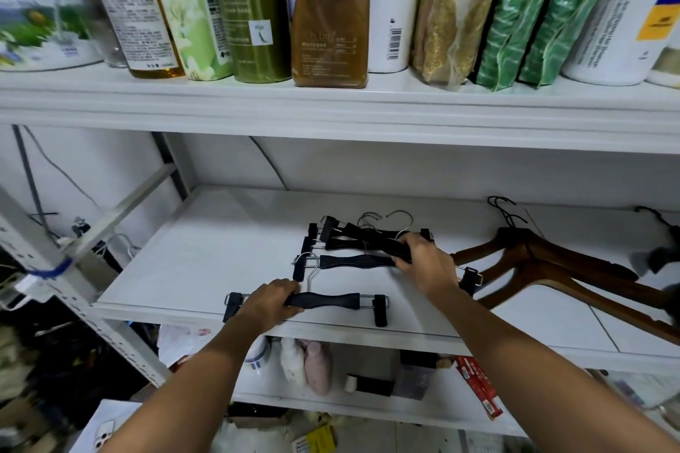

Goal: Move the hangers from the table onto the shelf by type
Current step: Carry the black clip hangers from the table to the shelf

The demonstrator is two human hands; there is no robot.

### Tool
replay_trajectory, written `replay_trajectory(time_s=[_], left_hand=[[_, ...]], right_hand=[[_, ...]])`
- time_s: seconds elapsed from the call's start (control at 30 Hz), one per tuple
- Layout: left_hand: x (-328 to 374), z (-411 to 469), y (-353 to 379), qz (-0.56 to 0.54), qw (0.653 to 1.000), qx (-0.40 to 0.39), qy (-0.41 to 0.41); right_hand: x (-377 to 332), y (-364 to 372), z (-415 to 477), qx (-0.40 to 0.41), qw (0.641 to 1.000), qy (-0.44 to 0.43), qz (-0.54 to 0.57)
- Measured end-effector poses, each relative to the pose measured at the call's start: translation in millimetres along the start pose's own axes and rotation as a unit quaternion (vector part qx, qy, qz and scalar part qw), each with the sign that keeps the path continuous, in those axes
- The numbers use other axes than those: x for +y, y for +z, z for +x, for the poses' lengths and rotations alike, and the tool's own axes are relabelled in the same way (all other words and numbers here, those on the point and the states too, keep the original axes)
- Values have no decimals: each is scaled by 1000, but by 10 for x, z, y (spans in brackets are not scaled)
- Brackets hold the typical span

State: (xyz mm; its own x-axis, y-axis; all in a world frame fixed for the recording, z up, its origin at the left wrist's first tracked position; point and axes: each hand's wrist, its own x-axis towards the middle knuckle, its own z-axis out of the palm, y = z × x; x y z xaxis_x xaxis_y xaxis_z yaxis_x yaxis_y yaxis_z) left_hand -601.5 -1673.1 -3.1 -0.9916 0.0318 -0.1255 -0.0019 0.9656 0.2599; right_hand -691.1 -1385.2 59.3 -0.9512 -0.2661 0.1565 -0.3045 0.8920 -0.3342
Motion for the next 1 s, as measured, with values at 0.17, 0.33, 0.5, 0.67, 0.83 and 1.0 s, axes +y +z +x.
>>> replay_trajectory(time_s=[0.17,0.33,0.5,0.67,0.83,1.0], left_hand=[[-22,36,8,35,999,14,19],[7,35,-68,50,999,1,16],[188,98,-391,65,991,109,49],[737,312,-769,77,964,215,134],[1290,534,-856,125,963,178,161],[1460,616,-790,119,968,157,155]], right_hand=[[-12,6,-15,-2,1000,-2,4],[-1,-33,-24,0,1000,-9,-4],[-7,-137,4,17,999,-23,-33],[-59,-264,30,35,997,-51,-53],[-137,-412,30,35,992,-93,-78],[-80,-624,12,40,984,-137,-103]])
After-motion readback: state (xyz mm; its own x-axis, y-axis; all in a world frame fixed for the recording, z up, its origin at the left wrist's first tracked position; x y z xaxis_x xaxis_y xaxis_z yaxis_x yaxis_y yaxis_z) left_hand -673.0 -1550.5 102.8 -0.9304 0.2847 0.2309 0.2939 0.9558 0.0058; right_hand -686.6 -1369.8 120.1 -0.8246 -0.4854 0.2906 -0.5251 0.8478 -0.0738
